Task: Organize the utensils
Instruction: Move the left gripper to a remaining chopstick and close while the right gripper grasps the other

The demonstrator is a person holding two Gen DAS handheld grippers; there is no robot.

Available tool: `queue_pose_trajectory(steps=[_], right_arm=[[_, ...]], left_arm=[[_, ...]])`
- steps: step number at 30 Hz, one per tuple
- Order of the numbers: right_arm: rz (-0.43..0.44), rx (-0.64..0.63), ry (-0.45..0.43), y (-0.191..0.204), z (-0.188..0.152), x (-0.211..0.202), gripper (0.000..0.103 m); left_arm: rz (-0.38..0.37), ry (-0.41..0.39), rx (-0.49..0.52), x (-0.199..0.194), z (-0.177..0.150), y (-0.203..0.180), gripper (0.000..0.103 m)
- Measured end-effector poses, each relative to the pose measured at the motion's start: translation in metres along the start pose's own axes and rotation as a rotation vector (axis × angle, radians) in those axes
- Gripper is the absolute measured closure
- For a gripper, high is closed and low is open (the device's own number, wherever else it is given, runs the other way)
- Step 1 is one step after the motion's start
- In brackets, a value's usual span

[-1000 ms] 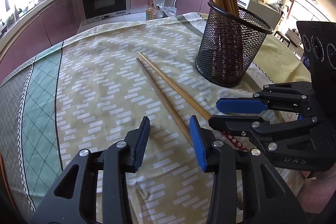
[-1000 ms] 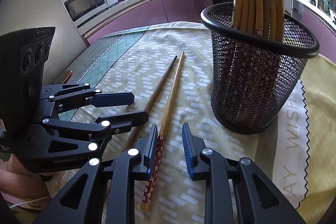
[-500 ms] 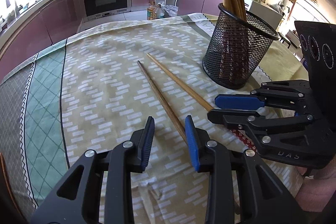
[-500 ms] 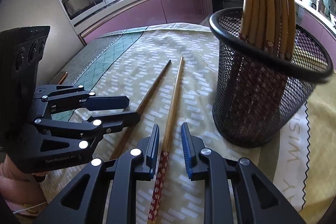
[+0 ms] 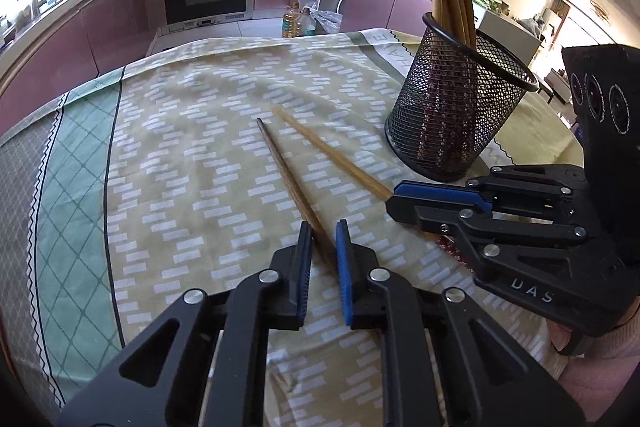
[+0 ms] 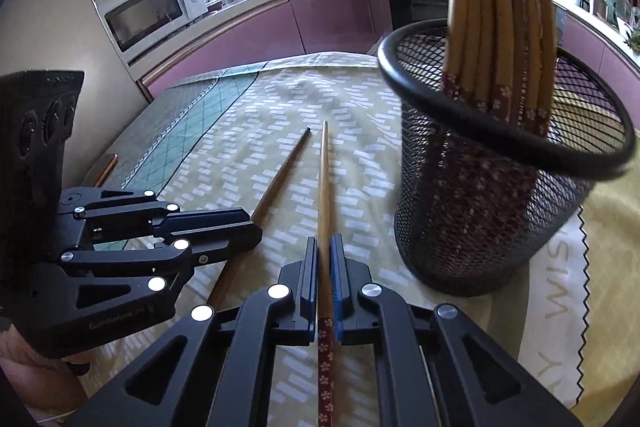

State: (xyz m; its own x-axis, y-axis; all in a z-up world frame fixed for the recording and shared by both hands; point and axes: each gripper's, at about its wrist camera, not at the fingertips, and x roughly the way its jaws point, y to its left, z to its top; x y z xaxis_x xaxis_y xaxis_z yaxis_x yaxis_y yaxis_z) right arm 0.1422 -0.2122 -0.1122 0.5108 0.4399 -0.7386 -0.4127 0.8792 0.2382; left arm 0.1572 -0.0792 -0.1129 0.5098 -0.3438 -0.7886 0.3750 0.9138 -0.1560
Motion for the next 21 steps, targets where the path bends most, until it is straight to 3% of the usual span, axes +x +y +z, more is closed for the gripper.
queue_pose_trajectory(steps=[7,10,14,21], right_arm=[[0.063,-0.035,0.015,0.008,-0.006,-0.009,0.097],[0.050,-0.045,0.026,0.010,-0.006,-0.006,0.097],[0.015,-0.072,0.033,0.016,-0.006,-0.002,0.095],[-0.006,-0.094,0.029,0.019,-0.002,0.007,0.095]], left_arm=[[0.010,-0.008,0.000,-0.008,-0.007,-0.005,0.095],[0.027,-0.006,0.022,-0.008,-0.009,-0.009,0.095],[0.042,-0.003,0.031,-0.006,-0.007,-0.010,0.087],[0.059,0.007,0.048,0.004,-0.001,-0.010,0.086]])
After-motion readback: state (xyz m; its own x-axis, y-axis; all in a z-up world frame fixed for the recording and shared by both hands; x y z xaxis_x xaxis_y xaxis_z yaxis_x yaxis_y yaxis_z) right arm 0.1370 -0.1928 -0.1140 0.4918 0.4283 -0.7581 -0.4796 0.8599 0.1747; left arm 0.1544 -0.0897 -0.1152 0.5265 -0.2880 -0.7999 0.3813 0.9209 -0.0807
